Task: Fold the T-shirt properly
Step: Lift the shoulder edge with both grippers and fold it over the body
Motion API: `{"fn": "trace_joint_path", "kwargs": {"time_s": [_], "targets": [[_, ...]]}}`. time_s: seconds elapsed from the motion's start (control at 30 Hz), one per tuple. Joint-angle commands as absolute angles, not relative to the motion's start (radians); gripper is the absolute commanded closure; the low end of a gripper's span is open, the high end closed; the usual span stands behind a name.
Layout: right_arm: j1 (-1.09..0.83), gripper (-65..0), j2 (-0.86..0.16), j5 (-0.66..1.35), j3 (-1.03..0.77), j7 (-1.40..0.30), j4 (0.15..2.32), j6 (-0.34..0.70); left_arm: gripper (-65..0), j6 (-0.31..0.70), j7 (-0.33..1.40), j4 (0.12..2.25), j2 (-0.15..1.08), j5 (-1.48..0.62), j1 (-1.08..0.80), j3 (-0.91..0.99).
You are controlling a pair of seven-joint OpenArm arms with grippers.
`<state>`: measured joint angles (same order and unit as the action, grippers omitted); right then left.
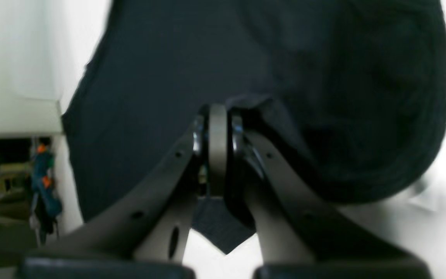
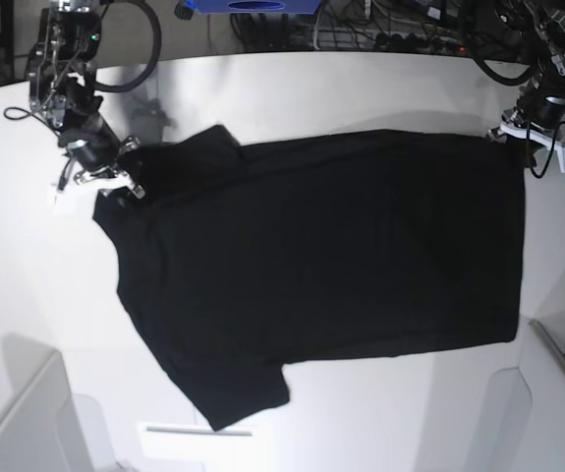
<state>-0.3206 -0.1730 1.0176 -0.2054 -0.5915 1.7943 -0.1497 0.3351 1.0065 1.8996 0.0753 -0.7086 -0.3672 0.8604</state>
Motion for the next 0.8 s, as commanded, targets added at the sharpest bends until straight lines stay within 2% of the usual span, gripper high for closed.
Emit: {"fn": "trace_joint_path", "kwargs": {"time_s": [0.0, 0.2, 0.43, 0.77], "targets": [[-0.303, 0.0, -0.18, 1.032, -0.209, -0.575, 1.805, -0.137, 0.0, 0.325, 0.989, 1.914, 0.09, -0.723, -0.361, 0.862], [-0.24, 0.0, -0.179, 1.032, -0.208, -0.575, 1.759, -0.139, 0.0, 0.314, 0.99, 1.913, 0.09, -0.722, -0.314, 0.86], [-0.147, 0.0, -0.179, 1.03, -0.208, -0.615, 1.689, -0.139, 0.0, 0.315, 0.99, 1.897, 0.084, -0.544, -0.22, 0.826], [-0.05, 0.0, -0.176, 1.033, -0.208, -0.615, 1.603, -0.14, 0.0, 0.315, 0.989, 1.791, 0.088, -0.532, -0.156, 0.839]]}}
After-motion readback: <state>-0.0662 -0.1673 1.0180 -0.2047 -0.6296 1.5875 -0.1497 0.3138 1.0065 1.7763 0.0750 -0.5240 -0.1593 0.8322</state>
